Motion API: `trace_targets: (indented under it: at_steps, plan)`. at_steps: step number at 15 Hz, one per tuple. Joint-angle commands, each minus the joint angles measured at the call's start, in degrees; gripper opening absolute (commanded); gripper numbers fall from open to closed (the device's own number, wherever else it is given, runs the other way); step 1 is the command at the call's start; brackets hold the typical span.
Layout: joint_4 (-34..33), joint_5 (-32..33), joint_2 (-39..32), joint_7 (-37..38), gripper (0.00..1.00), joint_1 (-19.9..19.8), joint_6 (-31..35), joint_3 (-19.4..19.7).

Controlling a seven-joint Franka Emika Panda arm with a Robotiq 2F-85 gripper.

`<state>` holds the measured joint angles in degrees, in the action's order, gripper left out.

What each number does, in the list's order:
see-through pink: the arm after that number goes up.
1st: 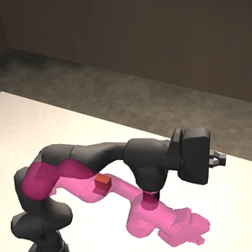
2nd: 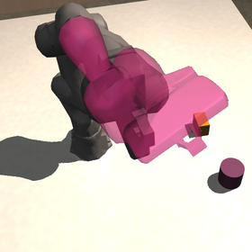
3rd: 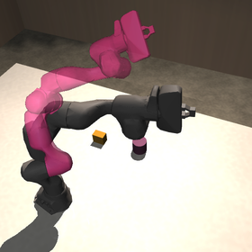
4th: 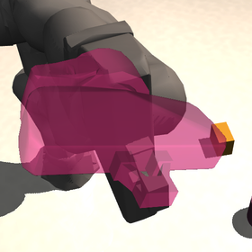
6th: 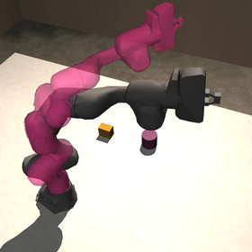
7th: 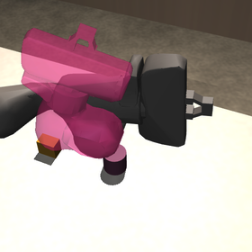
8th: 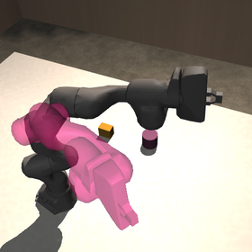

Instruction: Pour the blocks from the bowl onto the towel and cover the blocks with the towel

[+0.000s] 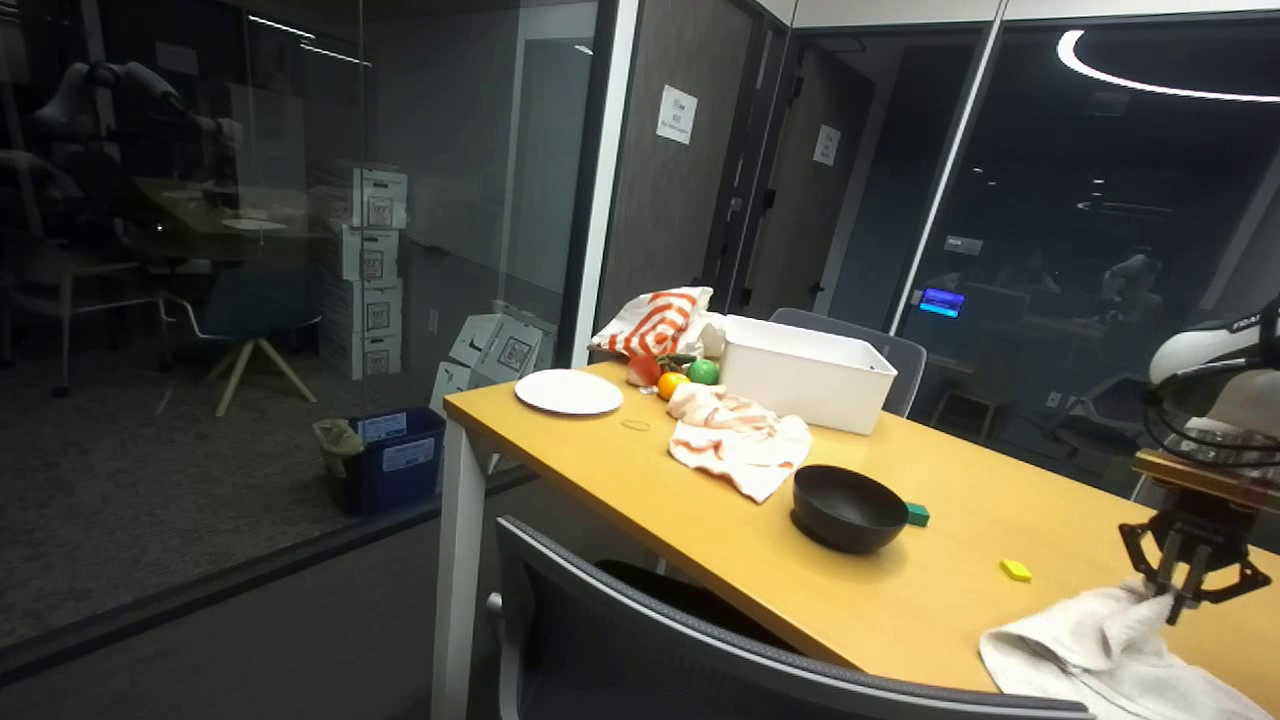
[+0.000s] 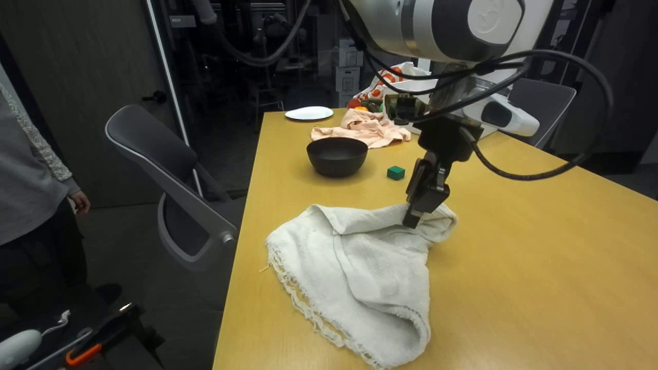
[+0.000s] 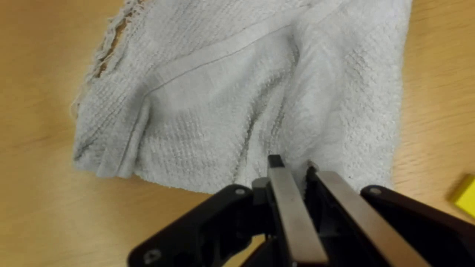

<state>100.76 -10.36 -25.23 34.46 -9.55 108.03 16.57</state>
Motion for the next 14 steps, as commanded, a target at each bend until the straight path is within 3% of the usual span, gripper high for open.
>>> trace_targets:
  at_steps: [1, 2, 3, 6, 11, 13, 14]
  plan:
    - [0.12, 1.38, -1.29, 6.26, 0.13, -1.63, -6.39, 1.30]
    - [-0.69, 1.39, -2.46, 7.38, 0.12, -2.22, -9.04, 1.45]
    - [-1.43, 1.09, -3.67, 8.32, 0.35, -2.73, -10.58, 1.43]
    - [-2.21, 0.96, -4.93, 7.67, 0.50, -3.49, -11.44, 0.87]
    - [-0.09, 1.28, 0.45, 5.81, 0.89, -1.85, -10.21, -0.36]
    - [1.08, 0.87, 2.63, 1.32, 1.00, -1.62, -11.21, -2.09]
    - [1.54, 0.70, 3.53, -0.95, 1.00, -1.48, -11.67, -2.92]
